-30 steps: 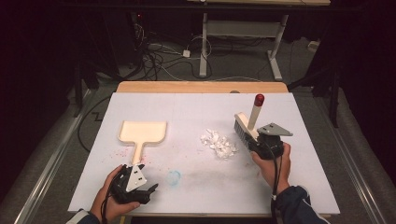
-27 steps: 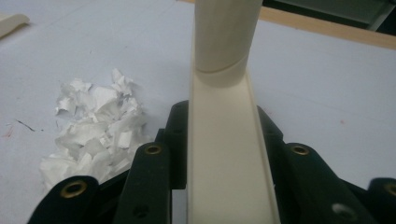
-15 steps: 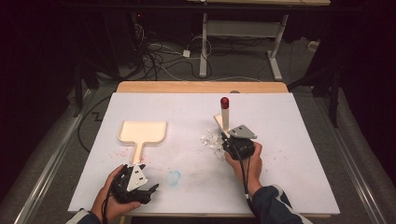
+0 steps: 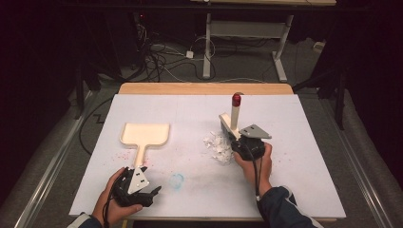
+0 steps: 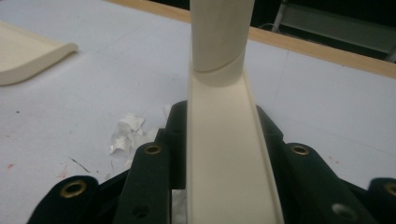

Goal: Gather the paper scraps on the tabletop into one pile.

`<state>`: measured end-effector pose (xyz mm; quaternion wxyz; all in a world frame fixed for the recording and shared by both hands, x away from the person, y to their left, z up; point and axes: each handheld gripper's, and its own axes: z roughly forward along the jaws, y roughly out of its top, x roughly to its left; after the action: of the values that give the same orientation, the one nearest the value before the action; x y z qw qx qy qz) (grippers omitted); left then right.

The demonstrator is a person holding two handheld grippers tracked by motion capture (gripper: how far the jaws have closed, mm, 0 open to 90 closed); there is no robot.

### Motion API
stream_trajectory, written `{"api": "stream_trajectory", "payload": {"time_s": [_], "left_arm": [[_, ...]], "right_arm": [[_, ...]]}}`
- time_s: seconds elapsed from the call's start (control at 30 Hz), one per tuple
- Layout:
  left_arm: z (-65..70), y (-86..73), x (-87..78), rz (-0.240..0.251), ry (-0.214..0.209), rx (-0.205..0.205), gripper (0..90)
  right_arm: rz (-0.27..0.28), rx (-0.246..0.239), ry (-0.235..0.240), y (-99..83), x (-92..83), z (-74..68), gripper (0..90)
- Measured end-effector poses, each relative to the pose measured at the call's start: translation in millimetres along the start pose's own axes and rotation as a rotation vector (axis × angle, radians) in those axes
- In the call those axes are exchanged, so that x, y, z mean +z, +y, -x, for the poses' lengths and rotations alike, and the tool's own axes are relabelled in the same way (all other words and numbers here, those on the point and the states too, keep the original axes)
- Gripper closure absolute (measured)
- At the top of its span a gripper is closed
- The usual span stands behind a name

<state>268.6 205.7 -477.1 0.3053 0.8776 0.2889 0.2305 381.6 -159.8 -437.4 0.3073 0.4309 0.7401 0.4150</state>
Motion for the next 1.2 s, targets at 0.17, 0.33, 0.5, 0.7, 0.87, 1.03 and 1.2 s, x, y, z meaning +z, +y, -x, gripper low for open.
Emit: {"api": "stream_trajectory", "payload": {"time_s": [0.17,0.33,0.5,0.7,0.87,1.03,1.2], "left_arm": [[0.6,0.2,-1.2,0.000,0.012,0.005,20.8],[0.5,0.5,-1.8,0.003,0.015,0.010,20.8],[-0.4,-0.4,-2.0,0.001,0.019,0.009,20.8],[-0.1,-0.7,-3.1,-0.001,0.024,0.009,20.8],[0.3,-0.1,-3.2,0.004,0.025,0.005,20.8],[-0.7,-0.8,-2.6,0.004,0.016,0.004,20.8],[1.5,0.0,-1.2,0.010,0.002,0.014,20.8]], "right_arm": [[0.040,-0.010,0.040,7.3,-17.2,11.8,67.4],[0.097,-0.093,0.168,15.9,-42.8,17.6,67.4],[0.102,-0.121,0.343,13.4,-63.8,17.3,67.5],[0.089,-0.235,0.521,1.7,-78.6,2.8,67.4],[0.026,-0.329,0.631,-12.6,-70.5,-10.0,67.4],[-0.042,-0.399,0.662,-24.5,-46.6,-14.8,67.3],[-0.020,-0.411,0.640,-24.2,-32.9,-6.3,67.5]]}}
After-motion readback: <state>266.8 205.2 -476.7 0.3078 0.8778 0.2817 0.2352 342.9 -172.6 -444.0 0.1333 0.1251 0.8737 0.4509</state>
